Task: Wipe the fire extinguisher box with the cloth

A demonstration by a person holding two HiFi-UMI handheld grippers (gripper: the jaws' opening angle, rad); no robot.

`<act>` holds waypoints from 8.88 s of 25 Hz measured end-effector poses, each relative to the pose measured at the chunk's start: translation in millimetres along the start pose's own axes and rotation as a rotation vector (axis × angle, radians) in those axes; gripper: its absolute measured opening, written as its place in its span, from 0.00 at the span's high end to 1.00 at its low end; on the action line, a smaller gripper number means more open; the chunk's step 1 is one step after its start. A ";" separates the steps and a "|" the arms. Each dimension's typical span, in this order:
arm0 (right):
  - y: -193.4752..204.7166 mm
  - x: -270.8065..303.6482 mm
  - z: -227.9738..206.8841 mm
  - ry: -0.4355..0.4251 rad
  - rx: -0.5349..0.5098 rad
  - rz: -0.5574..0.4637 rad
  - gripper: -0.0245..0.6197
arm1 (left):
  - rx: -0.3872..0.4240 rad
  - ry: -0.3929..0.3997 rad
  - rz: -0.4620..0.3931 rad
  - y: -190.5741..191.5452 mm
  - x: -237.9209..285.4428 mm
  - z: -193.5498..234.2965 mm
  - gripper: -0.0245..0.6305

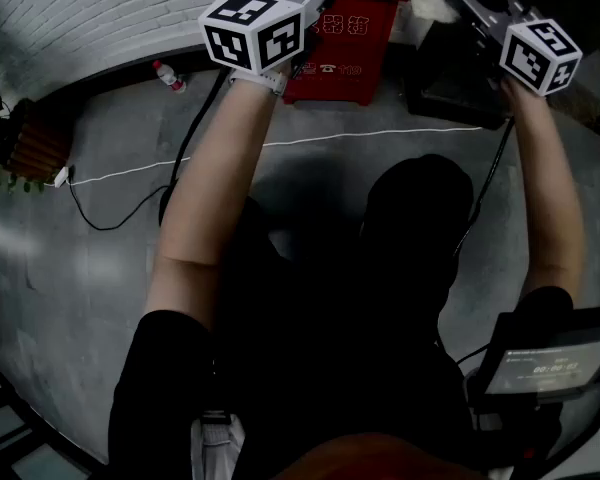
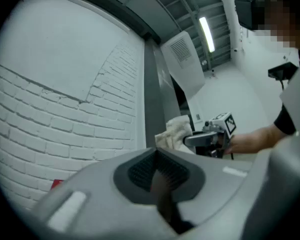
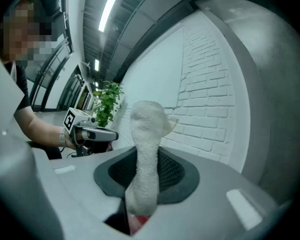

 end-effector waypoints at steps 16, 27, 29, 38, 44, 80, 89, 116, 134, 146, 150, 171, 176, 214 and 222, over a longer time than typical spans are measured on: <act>200.8 50.1 -91.8 0.287 0.100 0.179 0.80 | -0.076 0.018 0.085 138.0 132.5 19.3 0.96; 276.9 124.1 -88.0 0.160 -0.189 0.311 0.80 | -0.105 -0.057 0.095 216.8 161.0 46.0 0.96; 294.0 131.5 -79.9 0.111 -0.244 0.352 0.80 | -0.111 -0.070 0.102 233.6 162.7 49.5 0.96; 343.2 155.2 -54.2 0.017 -0.480 0.423 0.80 | -0.104 -0.088 0.108 292.3 169.1 64.1 0.96; 389.6 161.9 -38.5 -0.062 -0.498 0.488 0.80 | -0.132 -0.108 0.139 329.7 160.9 72.8 0.96; 611.4 156.5 67.2 -0.236 -0.523 0.707 0.80 | -0.213 -0.123 0.378 494.9 131.2 74.4 0.96; 648.9 157.8 91.2 -0.349 -0.539 0.820 0.80 | -0.233 -0.108 0.410 509.6 128.7 77.4 0.96; 342.3 93.1 -20.7 0.107 -0.245 0.633 0.79 | -0.090 -0.204 0.169 263.3 72.4 92.0 0.96; 110.5 141.6 -7.5 0.249 -0.346 0.383 0.79 | 0.071 -0.291 0.001 94.8 -26.4 162.1 0.96; 51.8 313.6 129.8 0.147 0.152 -0.025 0.79 | 0.000 -0.463 -0.119 63.5 -138.6 251.8 0.96; 64.1 349.4 163.1 0.165 0.342 -0.070 0.79 | 0.020 -0.483 -0.125 58.8 -161.3 266.9 0.96; 183.2 436.9 189.6 0.456 0.901 -0.224 0.80 | 0.010 -0.448 -0.029 104.6 -171.1 356.3 0.96; 194.9 443.7 184.8 0.529 0.968 -0.276 0.80 | -0.032 -0.437 -0.010 117.3 -167.7 368.1 0.96; 359.7 439.5 217.1 0.874 1.441 -0.217 0.81 | -0.161 -0.285 0.270 242.3 -111.7 409.9 0.96; 402.6 437.6 237.8 0.929 1.481 -0.123 0.81 | -0.224 -0.282 0.368 282.2 -115.6 414.5 0.96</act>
Point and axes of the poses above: the fingertips, and each gripper's own axes: x forward along the fingers, z to its left, y out of its underside, the point moved 6 cm from there along -x, backward along the fingers, and after that the axes turned 10 degrees about -x, right-handed, at the moved point
